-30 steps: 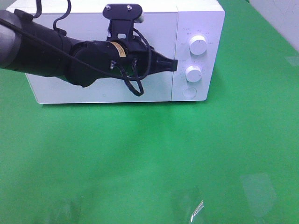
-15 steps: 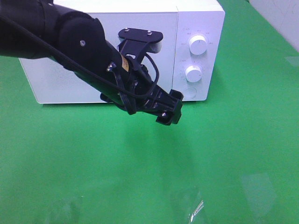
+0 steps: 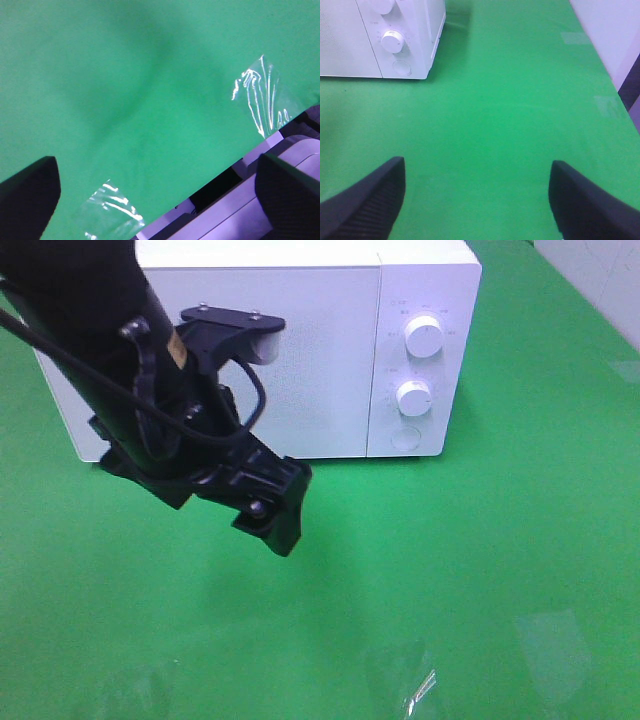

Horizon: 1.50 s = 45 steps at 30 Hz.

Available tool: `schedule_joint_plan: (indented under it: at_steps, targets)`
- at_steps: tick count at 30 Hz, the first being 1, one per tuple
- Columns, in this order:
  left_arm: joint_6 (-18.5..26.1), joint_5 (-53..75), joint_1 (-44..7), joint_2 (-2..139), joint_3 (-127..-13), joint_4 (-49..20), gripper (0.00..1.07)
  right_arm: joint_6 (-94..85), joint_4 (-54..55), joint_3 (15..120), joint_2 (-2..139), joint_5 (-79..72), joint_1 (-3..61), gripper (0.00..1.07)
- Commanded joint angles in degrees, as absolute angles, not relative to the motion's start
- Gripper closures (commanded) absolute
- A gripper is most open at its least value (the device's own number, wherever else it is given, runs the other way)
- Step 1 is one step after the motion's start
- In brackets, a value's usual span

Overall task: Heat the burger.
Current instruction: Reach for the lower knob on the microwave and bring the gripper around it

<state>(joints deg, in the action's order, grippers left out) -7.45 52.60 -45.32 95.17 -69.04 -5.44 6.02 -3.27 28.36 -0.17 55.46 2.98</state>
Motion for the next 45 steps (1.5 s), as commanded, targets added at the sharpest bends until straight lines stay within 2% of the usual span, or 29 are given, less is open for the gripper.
schedule_joint_plan:
  at_steps: [1, 2, 3, 6, 7, 8, 9, 10, 12, 13, 14, 15, 16, 17, 18, 21, 23, 24, 25, 30, 45]
  targets:
    - [-8.1, 56.5, -40.2, 92.4, -69.5, -5.4, 0.08, 5.4, -3.0, 28.1, -1.7, 54.9, 2.7, 0.31]
    - [-8.1, 56.5, -40.2, 92.4, -69.5, -5.4, 0.08, 5.4, -3.0, 28.1, -1.7, 54.9, 2.7, 0.31]
    - [-8.0, 57.9, -37.2, 91.0, -69.5, -5.5, 0.08, 5.4, -3.0, 28.1, -1.7, 54.9, 2.7, 0.31]
    - [-7.7, 58.8, -35.4, 90.4, -69.5, -5.6, 0.08, 5.4, -3.0, 28.1, -1.7, 54.9, 2.7, 0.31]
    - [-7.0, 60.7, -31.7, 89.1, -69.5, -5.6, 0.08, 5.4, -3.0, 28.1, -1.7, 54.9, 2.7, 0.31]
    - [-7.0, 60.7, -31.7, 89.1, -69.5, -5.6, 0.08, 5.4, -3.0, 28.1, -1.7, 54.9, 2.7, 0.31]
    - [-6.0, 63.0, -27.7, 87.9, -69.5, -5.6, 0.08, 5.4, -3.0, 28.1, -1.7, 54.9, 2.7, 0.31]
    - [-6.0, 63.0, -27.7, 87.9, -69.5, -5.6, 0.08, 5.4, -3.0, 28.1, -1.7, 54.9, 2.7, 0.31]
    - [-4.0, 66.7, -20.0, 85.2, -69.5, -5.6, 0.08, 5.4, -3.0, 28.1, -1.7, 54.9, 2.7, 0.31]
    - [-4.0, 66.7, -20.0, 85.2, -69.5, -5.6, 0.08, 5.4, -3.0, 28.1, -1.7, 54.9, 2.7, 0.31]
    - [-3.4, 68.4, -16.2, 83.9, -69.5, -5.6, 0.08, 5.4, -3.0, 28.1, -1.7, 54.9, 2.7, 0.31]
    - [-3.4, 68.4, -16.2, 83.9, -69.5, -5.6, 0.08, 5.4, -3.0, 28.1, -1.7, 54.9, 2.7, 0.31]
    - [-2.7, 70.1, -12.0, 82.5, -69.5, -5.6, 0.08, 5.4, -3.0, 28.1, -1.7, 54.9, 2.7, 0.31]
    - [-2.7, 70.1, -12.0, 82.5, -69.5, -5.6, 0.08, 5.4, -3.0, 28.1, -1.7, 54.9, 2.7, 0.31]
    - [-2.3, 71.5, -8.0, 81.3, -69.5, -5.6, 0.08, 5.4, -3.0, 28.1, -1.7, 54.9, 2.7, 0.31]
    - [-2.0, 72.1, -6.1, 80.6, -69.5, -5.6, 0.08, 5.4, -3.0, 28.1, -1.7, 54.9, 2.7, 0.31]
    - [-1.1, 74.9, -0.6, 77.3, -69.3, -5.7, 0.08, 5.4, -3.0, 28.1, -1.7, 54.9, 2.7, 0.31]
    - [-1.1, 74.9, -0.6, 77.3, -69.3, -5.7, 0.08, 5.4, -3.0, 28.1, -1.7, 54.9, 2.7, 0.31]
    - [-1.0, 75.1, 1.5, 74.9, -68.2, -5.6, 0.08, 5.4, -3.0, 28.1, -1.7, 54.9, 2.7, 0.31]
    - [0.3, 74.3, 4.1, 67.3, -62.1, -4.5, 0.08, 5.4, -3.0, 28.1, -1.7, 54.9, 2.7, 0.31]
    - [1.4, 66.5, 4.1, 39.1, -40.6, -3.2, 0.08, 5.4, -3.0, 28.1, -1.7, 54.9, 2.7, 0.31]
